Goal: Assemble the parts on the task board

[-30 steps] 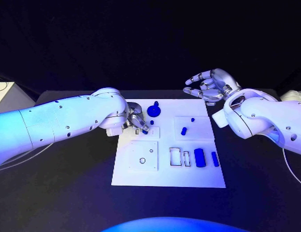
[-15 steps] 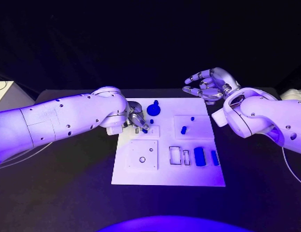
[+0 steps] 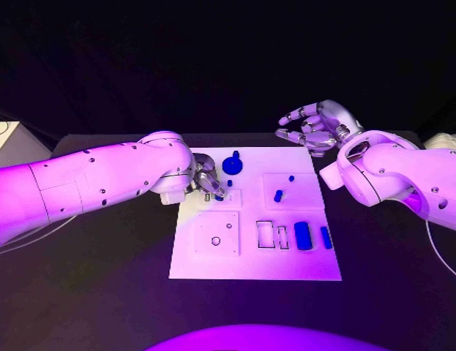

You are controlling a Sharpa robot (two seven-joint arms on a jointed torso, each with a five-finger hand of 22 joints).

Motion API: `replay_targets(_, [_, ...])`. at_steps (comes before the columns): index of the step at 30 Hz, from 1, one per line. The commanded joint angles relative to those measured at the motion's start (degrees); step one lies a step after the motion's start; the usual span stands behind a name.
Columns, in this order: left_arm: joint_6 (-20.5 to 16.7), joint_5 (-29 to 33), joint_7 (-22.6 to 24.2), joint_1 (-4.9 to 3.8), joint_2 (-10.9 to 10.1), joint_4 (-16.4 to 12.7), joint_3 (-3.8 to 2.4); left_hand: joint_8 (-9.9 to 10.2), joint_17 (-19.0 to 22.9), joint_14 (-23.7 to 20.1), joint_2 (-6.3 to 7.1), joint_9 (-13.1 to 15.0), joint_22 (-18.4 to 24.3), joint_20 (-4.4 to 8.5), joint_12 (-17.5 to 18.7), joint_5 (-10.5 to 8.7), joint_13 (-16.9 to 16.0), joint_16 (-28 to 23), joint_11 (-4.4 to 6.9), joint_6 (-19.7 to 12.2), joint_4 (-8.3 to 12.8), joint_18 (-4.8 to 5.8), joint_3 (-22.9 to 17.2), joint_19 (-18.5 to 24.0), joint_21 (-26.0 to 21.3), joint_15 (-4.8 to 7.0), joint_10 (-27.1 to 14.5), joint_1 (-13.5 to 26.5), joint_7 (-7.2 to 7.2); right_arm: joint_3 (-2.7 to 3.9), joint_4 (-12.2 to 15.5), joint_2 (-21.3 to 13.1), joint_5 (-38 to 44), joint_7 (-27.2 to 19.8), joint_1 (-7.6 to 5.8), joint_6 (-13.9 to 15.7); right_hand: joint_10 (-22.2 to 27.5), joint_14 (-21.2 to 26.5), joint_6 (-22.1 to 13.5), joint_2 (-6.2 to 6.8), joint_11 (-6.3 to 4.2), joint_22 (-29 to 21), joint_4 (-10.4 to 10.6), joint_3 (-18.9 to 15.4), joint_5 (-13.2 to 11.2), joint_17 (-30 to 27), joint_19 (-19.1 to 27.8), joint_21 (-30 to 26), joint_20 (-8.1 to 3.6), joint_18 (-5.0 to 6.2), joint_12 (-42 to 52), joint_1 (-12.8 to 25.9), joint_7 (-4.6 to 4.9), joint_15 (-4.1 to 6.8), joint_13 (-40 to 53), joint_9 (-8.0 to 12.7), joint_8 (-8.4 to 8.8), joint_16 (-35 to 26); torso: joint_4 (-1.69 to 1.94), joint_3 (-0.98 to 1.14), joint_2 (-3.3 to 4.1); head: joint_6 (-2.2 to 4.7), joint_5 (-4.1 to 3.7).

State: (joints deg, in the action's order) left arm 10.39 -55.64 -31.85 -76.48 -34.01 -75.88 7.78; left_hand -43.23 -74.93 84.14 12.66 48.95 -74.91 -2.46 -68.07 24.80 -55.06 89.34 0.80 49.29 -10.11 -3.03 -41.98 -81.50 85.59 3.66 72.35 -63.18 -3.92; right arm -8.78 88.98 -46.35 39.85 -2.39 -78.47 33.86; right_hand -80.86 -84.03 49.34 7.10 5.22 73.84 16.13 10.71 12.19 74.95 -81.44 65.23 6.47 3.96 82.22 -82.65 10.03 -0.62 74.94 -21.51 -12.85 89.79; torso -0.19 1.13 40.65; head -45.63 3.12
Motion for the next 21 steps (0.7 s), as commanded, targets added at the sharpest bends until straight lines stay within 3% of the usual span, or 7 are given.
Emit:
replay_targets(1, [1.64,0.31,-0.96,0.64,0.15,-0.19,0.54,-0.03,-14.58,5.68,-0.34,0.07,-3.46,0.08,-0.32,0.26,-0.05,0.29,0.11,0.79,10.75,0.38,-10.43,-0.34,0.27,0.43,0.51,0.42,0.59,0.01,0.04,0.01,0.12,-0.4,0.04,-0.66,0.33,-5.82,-0.34,0.29,-0.19,-0.05,-0.03,0.21,0.31,14.52,0.44,-0.19,-0.13,1.05,-0.1,0.46,-0.16,-0.01,6.13,0.0,-0.34,-0.02,-0.02,-0.04,-0.03,0.02,0.04])
replay_targets(12, [0.31,0.58,-0.83,0.64,0.21,0.03,0.55,0.0,-14.6,5.69,-0.69,0.38,-3.5,0.07,-0.54,-0.14,-0.42,0.31,0.25,0.81,9.98,0.39,-9.54,-0.34,0.23,0.48,0.91,1.48,0.81,0.01,0.09,-0.07,0.09,-0.46,0.04,-0.62,0.33,-5.82,-0.34,0.29,-0.19,-0.05,-0.03,0.21,0.31,14.52,0.44,-0.19,-0.13,1.05,-0.1,0.46,-0.16,-0.01,6.13,0.0,-0.34,-0.02,-0.01,-0.01,0.01,0.06,-0.06])
replay_targets(21, [0.09,0.79,-0.79,0.64,0.43,0.3,0.56,0.77,-14.67,5.72,-0.82,0.57,-3.48,0.41,-0.79,-1.04,-0.94,0.36,0.85,1.5,6.62,0.4,-2.23,-0.35,0.0,0.97,1.3,4.54,1.79,0.01,0.07,-0.06,-0.02,-0.66,0.07,-0.79,0.4,-5.8,-0.39,0.33,-0.19,-0.13,-0.02,0.27,0.32,14.43,0.48,-0.33,-0.13,1.07,-0.16,0.52,-0.16,-0.01,6.06,0.02,-0.36,-0.06,-0.05,0.01,0.0,0.05,-0.18])
